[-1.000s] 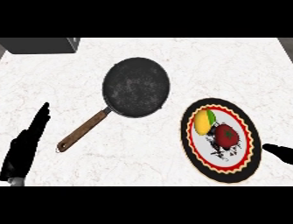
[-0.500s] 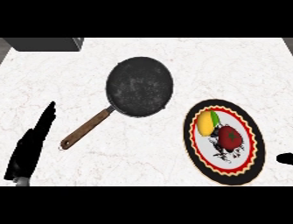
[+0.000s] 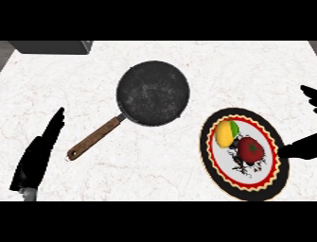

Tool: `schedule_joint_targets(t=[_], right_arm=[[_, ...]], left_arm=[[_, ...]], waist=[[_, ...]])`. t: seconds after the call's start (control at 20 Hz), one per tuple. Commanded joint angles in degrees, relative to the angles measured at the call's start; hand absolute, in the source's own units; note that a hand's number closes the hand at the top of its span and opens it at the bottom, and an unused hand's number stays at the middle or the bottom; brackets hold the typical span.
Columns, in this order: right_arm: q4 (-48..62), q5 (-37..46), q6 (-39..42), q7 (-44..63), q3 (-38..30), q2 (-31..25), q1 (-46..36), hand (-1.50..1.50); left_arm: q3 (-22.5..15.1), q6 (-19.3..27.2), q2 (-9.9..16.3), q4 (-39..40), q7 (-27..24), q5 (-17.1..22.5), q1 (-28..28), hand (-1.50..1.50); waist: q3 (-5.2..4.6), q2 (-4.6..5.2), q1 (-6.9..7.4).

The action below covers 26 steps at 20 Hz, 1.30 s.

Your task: Pick the tomato from the plate and place it in the pan

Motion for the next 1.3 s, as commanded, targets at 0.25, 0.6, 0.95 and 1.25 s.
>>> schedule_joint_targets(t=[0.25,0.6,0.95,1.25], right_arm=[[8.7,-0.1,9.2,8.2,5.5,3.4,-10.2,-1.50],[15.2,-1.6,12.6,12.8,11.0,4.8,-14.6,-1.50],[15.6,-1.9,12.0,14.8,14.3,8.4,-15.2,-1.50],[18.1,-2.0,13.4,18.6,16.7,7.8,-17.3,-1.50]], left_arm=[[3.4,-3.2,0.0,2.0,-1.9,1.3,-0.4,0.00],[0.6,-1.5,-2.4,-0.1,-0.2,-1.9,0.5,0.00],[4.7,-3.9,-1.1,2.9,-1.8,-0.5,-1.2,0.00],[5.6,-4.2,0.2,-0.7,-0.6,-0.8,2.0,0.00]], waist=[[0.00,0.04,-0.10],[0.00,0.04,0.16],[0.00,-0.06,-0.57],[-0.02,-0.19,-0.40]])
